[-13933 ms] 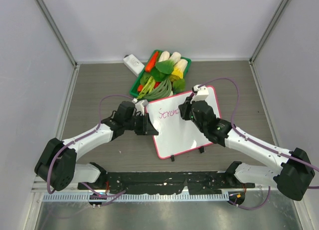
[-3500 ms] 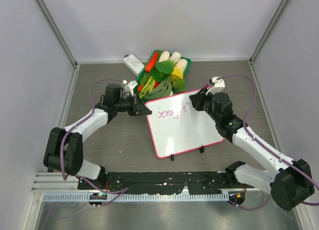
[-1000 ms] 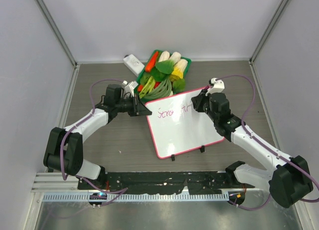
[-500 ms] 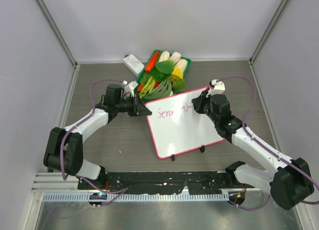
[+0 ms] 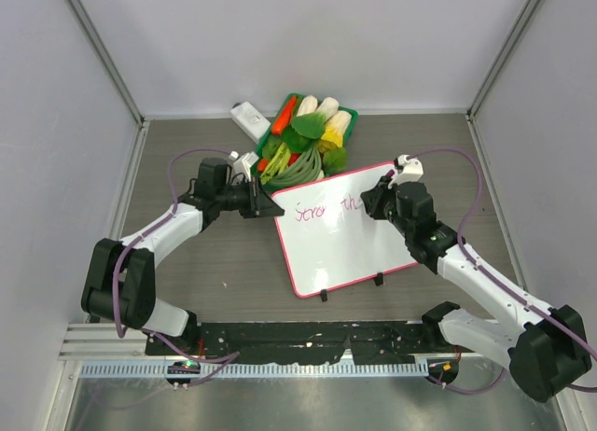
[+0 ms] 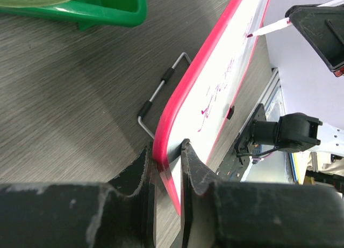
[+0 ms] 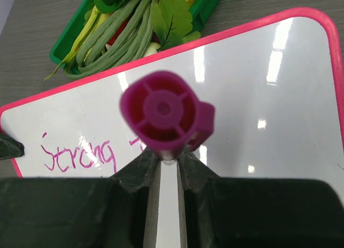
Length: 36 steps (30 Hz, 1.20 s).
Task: Write a sentence on the whiteboard
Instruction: Write with the whiteboard marker on the whiteboard.
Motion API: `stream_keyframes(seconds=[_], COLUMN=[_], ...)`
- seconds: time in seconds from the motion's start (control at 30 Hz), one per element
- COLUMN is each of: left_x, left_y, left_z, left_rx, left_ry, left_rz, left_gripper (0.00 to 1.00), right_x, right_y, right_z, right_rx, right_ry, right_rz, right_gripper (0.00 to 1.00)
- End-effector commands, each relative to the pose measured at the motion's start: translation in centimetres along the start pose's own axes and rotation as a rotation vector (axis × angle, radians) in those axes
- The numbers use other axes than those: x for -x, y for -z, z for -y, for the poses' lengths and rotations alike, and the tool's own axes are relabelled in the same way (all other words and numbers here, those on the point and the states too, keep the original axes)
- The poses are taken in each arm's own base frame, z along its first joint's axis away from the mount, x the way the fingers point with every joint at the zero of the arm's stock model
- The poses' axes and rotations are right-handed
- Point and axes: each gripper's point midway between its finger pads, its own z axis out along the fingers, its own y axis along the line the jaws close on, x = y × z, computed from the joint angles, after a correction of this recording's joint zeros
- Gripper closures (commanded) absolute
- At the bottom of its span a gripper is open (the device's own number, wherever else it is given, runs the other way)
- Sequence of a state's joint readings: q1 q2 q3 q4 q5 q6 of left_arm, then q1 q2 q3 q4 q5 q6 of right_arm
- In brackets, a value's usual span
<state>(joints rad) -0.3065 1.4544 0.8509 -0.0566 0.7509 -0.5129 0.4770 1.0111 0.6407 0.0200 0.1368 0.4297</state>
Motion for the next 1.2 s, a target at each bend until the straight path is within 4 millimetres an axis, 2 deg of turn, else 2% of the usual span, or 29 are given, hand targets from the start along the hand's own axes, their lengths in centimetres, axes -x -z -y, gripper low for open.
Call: stream_keyframes(seconds=[0.0,0.17,0.3,0.53,1.0,1.17], left_x=[0.3,0.3,0.3,0.3,0.2,0.1], left_y=[-0.2,-0.2,-0.2,-0.2,-0.2,-0.3], left_z=[-3.4,-3.3,-3.3,-3.2,-3.2,-3.2], left_rx=[0.163,0.162,0.160,0.159,0.159,0.160], left_ry=[-0.106,-0.108,-0.108,-0.109,-0.111,-0.109], left_rz=[0.023,0.024,0.023,0.022,0.020,0.017], left_gripper=[1.00,1.00,1.00,1.00,1.00,1.00], right_x=[2.3,5.1,6.3,5.3,2.4,2.3], right_y=[0.7,1.0,0.5,-0.9,-1.7,-1.8], right_z=[-1.1,-2.5,-2.3,-1.6,0.5,0.6], right_rx=[0.030,0.060,0.031,-0.009,-0.079,-0.081], right_ry=[-0.027,-0.039,-0.028,-0.005,0.002,0.003], right_rz=[0.059,0.120,0.146,0.112,0.062,0.065], right_gripper=[0.99,0.99,0.99,0.99,0.99,0.98])
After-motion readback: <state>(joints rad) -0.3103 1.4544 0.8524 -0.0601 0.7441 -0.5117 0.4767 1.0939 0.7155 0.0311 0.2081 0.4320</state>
